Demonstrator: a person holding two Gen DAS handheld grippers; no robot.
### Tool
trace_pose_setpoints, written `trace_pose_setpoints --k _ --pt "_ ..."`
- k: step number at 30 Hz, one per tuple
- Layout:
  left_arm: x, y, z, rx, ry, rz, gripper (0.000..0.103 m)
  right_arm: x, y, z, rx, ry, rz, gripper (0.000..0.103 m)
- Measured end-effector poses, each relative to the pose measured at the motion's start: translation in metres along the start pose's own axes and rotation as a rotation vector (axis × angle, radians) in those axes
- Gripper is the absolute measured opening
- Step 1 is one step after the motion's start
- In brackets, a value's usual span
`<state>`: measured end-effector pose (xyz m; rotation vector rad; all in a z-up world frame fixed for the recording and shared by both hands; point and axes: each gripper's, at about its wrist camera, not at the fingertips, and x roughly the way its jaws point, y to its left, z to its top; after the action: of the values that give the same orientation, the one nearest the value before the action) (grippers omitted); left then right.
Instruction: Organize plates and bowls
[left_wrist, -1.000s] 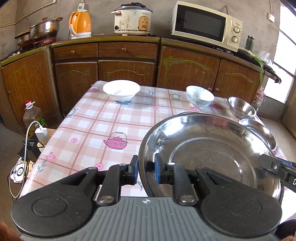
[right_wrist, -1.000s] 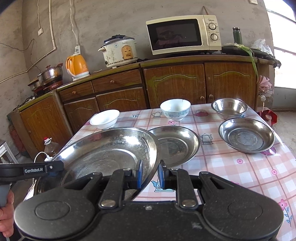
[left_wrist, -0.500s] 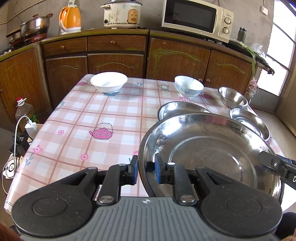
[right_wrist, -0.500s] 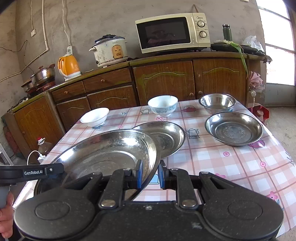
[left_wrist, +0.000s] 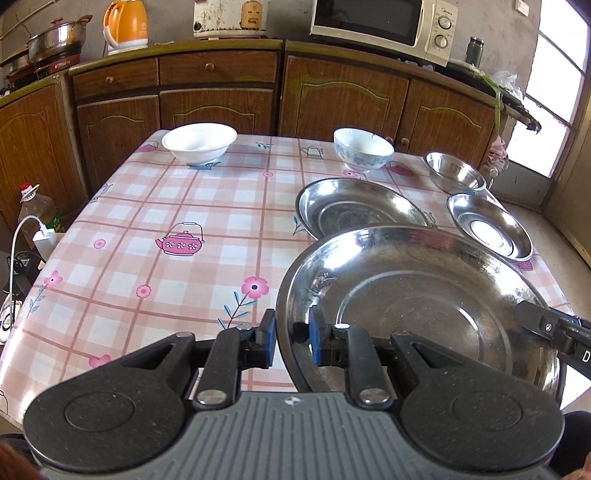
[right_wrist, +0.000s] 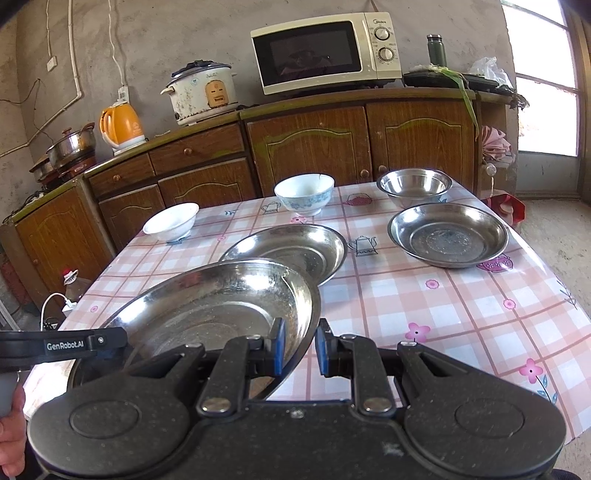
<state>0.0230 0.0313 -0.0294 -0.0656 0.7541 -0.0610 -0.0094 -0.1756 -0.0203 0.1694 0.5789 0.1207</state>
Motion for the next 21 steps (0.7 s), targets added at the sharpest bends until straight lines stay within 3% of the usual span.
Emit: trace_pose_setpoints --k 21 --pt "0.03 -0.01 -0.021 0.02 0.064 -0.007 0.019 0.028 -0.018 -0.025 0.009 0.09 -0.045 0.023"
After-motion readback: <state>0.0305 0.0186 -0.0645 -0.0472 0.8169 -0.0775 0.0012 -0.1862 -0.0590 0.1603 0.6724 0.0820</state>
